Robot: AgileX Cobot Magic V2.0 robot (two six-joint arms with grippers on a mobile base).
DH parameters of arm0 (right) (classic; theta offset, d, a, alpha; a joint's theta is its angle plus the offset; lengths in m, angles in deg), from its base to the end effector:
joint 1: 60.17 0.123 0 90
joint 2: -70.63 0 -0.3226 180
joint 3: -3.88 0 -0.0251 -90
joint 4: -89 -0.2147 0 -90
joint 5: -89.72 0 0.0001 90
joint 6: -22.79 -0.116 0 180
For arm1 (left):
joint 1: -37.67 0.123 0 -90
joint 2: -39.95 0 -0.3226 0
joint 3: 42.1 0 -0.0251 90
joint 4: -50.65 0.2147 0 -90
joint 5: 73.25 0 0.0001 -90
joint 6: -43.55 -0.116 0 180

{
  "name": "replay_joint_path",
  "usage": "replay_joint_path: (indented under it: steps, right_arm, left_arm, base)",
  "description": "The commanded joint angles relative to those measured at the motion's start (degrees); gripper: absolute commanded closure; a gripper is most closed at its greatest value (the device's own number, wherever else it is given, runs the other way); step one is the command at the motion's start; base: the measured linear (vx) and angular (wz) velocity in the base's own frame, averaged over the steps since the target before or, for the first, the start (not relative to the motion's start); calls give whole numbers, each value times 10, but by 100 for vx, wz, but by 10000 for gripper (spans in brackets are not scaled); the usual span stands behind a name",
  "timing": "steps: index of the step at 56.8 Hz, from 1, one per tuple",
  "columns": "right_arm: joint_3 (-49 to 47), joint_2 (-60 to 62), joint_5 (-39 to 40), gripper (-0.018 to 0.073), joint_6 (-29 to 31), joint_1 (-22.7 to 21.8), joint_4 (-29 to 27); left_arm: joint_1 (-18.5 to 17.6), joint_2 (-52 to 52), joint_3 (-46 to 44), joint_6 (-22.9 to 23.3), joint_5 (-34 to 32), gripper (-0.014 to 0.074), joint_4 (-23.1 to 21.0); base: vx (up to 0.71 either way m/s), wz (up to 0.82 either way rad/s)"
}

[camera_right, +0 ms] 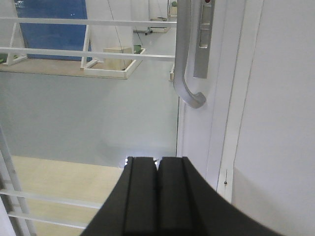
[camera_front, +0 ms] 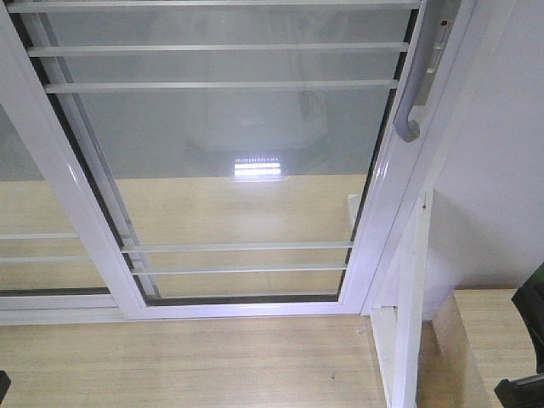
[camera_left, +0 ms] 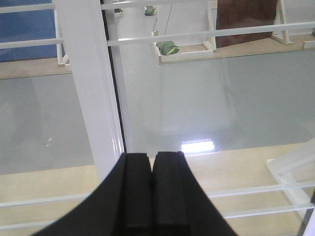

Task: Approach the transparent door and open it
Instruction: 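Stop the base facing the door with the grey handle ahead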

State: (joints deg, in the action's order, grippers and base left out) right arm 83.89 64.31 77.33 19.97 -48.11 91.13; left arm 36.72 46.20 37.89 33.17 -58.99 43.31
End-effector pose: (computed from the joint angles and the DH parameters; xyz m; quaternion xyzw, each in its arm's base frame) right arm 0.0067 0.0005 0.1796 -0.0723 0.7553 0.0696 0.6476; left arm 0.0059 -0.0038 0.1762 0.0383 0.7672 0.0008 0.6402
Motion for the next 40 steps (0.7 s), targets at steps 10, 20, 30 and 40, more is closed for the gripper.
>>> replay_joint_path:
  steps: [10, 20, 30, 40]
  right_arm:
    - [0, -8, 52, 564, 2, -2, 3]
    - [0, -8, 52, 564, 2, -2, 3]
    - [0, -8, 72, 564, 3, -2, 4]
    - [0, -8, 137, 564, 3, -2, 4]
  left_arm:
    - [-3, -2, 4, 2, -43, 594, -2]
    - [-3, -2, 4, -13, -80, 594, 47]
    - [-3, -2, 4, -13, -138, 594, 44]
    - [-3, -2, 4, -3, -234, 594, 38]
  base:
    - [0, 0]
    - [0, 0]
    - [0, 0]
    - [0, 0]
